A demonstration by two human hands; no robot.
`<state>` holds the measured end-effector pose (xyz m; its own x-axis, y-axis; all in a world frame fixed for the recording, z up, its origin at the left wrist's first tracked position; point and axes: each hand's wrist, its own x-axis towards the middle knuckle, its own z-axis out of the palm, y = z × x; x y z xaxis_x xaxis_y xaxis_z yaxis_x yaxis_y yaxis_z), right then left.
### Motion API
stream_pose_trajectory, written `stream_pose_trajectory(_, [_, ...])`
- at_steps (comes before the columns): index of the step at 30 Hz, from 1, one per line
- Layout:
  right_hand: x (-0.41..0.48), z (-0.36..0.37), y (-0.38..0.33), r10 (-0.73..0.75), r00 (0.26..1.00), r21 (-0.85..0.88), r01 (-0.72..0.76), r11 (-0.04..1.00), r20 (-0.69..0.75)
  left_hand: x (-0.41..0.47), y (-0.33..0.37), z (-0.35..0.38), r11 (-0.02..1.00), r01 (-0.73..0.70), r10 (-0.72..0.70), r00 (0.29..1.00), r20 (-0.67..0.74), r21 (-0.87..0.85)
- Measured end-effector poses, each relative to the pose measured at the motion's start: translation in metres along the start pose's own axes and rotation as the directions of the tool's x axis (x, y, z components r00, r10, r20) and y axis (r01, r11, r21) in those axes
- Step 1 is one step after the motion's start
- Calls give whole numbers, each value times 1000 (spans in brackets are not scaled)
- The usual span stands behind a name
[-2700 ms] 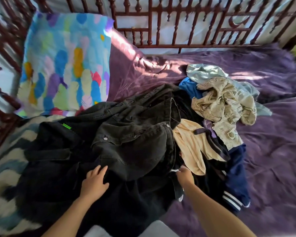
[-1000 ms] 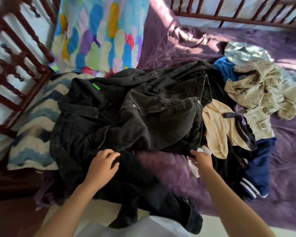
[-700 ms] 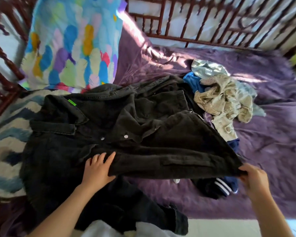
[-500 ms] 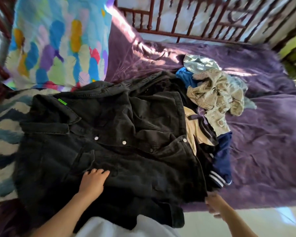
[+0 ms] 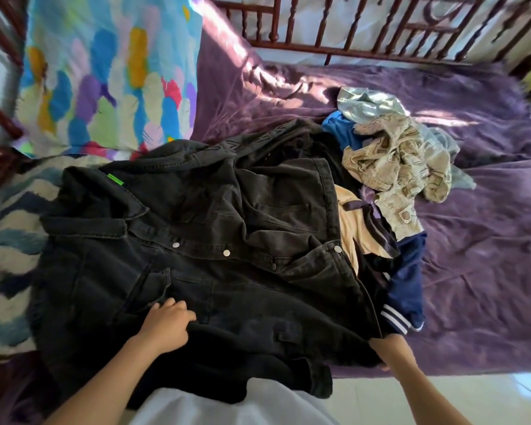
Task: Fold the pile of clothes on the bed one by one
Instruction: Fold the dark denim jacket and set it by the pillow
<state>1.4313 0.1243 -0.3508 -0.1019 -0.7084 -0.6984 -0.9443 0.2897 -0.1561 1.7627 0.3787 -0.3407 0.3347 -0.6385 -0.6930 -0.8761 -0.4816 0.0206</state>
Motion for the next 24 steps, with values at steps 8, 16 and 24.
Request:
stream_pose_trajectory(8, [26,-13,-104,-318,948,-308,298,904,-16,13,18,-9,990,35,-23,996,86,-136])
stream_pose_trajectory(16, [45,-18,-167,-672,710,-527,661,534,210,26,43,-20,902,145,-118,989,92,-408])
stream_pose_trajectory(24, [59,-73,-88,-607,755,-27,632,775,248,56,79,-45,862,75,-140,986,-94,-502])
